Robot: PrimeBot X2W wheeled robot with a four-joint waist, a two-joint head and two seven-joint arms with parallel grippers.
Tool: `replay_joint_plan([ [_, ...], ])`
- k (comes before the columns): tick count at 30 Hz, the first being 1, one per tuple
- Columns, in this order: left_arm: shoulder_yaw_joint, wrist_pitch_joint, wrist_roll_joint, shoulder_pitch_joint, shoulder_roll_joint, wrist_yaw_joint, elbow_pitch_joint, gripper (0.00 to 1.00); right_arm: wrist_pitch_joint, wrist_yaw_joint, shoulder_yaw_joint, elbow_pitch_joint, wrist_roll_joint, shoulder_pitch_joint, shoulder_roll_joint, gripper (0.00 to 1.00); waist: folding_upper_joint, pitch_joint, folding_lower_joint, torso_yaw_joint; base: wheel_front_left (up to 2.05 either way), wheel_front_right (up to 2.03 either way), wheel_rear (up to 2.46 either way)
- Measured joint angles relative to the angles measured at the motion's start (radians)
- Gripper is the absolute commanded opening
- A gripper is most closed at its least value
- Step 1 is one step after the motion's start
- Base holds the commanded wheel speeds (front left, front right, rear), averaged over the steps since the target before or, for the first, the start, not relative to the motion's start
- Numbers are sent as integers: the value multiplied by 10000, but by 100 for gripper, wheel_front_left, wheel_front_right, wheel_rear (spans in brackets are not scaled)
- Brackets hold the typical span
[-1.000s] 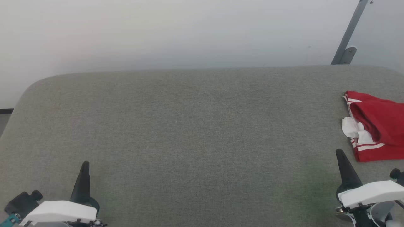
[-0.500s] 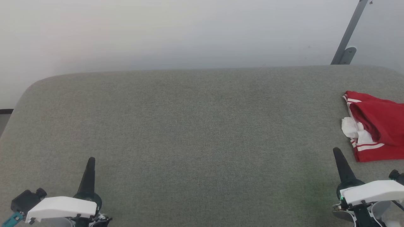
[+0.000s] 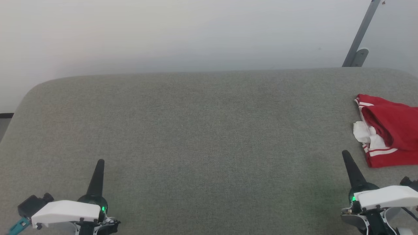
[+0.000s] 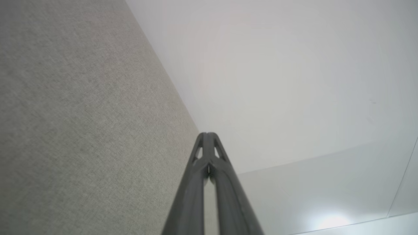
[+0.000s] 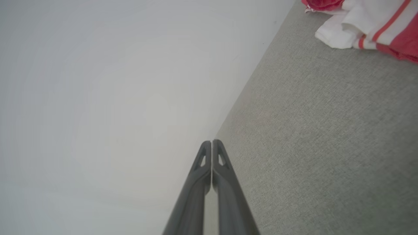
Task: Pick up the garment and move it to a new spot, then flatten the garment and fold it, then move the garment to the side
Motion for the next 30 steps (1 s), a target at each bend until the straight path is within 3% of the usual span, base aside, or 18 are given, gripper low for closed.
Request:
replay_joint_plan([
  [30,-63,614,-1985,-321,-332,0,31,0,263,0,75,82,2299,-209,127,0,0,-15,0,-10,0,0,0],
])
